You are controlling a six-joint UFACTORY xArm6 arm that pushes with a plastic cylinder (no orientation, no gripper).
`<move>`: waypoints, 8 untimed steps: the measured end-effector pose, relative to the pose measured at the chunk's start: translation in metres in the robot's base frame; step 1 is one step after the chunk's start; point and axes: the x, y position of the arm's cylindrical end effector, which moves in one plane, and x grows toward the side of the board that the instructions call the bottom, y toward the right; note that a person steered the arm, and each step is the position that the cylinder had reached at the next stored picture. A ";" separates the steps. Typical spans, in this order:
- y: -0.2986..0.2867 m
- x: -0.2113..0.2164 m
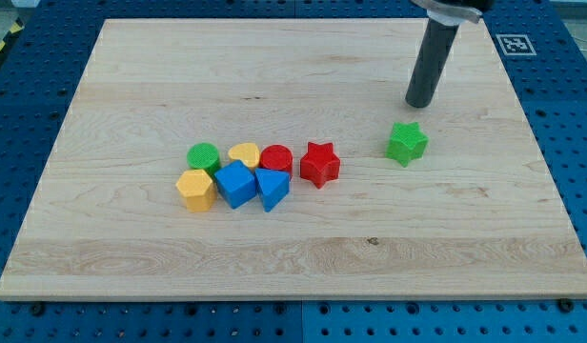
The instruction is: Push the green star to the right of the red star
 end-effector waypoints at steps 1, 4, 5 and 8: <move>-0.003 0.005; -0.005 0.079; -0.029 0.080; -0.070 0.080</move>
